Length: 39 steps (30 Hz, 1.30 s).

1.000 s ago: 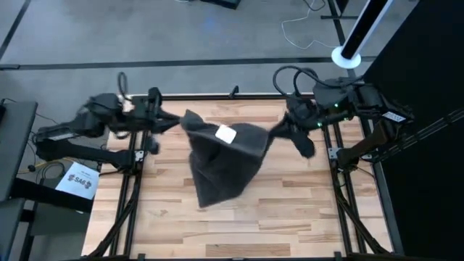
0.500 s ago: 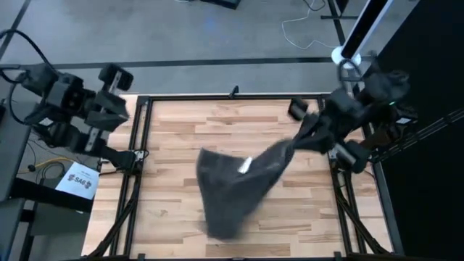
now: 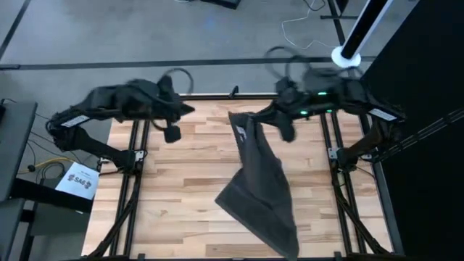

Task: Roll towel
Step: Roll the black towel

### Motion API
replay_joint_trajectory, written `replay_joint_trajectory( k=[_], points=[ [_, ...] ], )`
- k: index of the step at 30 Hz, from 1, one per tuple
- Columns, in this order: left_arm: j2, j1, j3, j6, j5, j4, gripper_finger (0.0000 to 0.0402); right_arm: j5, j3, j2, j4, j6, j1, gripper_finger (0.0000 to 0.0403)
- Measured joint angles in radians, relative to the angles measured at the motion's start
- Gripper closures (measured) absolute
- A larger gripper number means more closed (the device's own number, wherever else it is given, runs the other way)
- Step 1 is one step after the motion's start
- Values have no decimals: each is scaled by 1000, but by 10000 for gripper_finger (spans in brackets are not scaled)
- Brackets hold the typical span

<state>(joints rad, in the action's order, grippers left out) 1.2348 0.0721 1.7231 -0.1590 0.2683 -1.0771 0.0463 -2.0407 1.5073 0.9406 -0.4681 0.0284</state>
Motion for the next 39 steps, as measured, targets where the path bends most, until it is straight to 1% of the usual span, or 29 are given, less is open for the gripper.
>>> replay_joint_trajectory(
  k=[4,6,10,14,17,20,23,26,30,32,34,36,39],
  points=[
    [-28,44,-228,55,-145,113,401,0,0,69,120,43,61,402],
    [-48,56,-360,94,-190,205,401,3,0,96,145,70,73,402],
    [-97,84,-608,196,-195,405,401,21,0,139,158,114,86,402],
    [-101,89,-834,306,-197,625,401,113,0,173,159,163,86,402],
    [-95,89,-967,358,-198,819,401,165,0,197,164,187,92,402],
    [-73,86,-1078,353,-198,958,399,190,0,204,182,207,91,402],
    [-33,86,-1160,318,-199,1141,376,198,0,207,182,233,91,402],
    [61,100,-1211,312,-214,1303,334,199,0,208,182,238,83,402],
    [238,116,-1209,296,-242,1496,262,205,0,207,184,238,70,402],
    [341,120,-1190,278,-244,1549,228,206,0,207,180,236,61,402],
    [435,128,-1148,260,-244,1567,201,206,0,208,176,234,54,402],
    [527,134,-1090,241,-244,1559,184,206,0,207,169,233,48,402],
    [639,136,-1004,195,-242,1525,181,206,0,207,168,210,38,402]
  ],
)
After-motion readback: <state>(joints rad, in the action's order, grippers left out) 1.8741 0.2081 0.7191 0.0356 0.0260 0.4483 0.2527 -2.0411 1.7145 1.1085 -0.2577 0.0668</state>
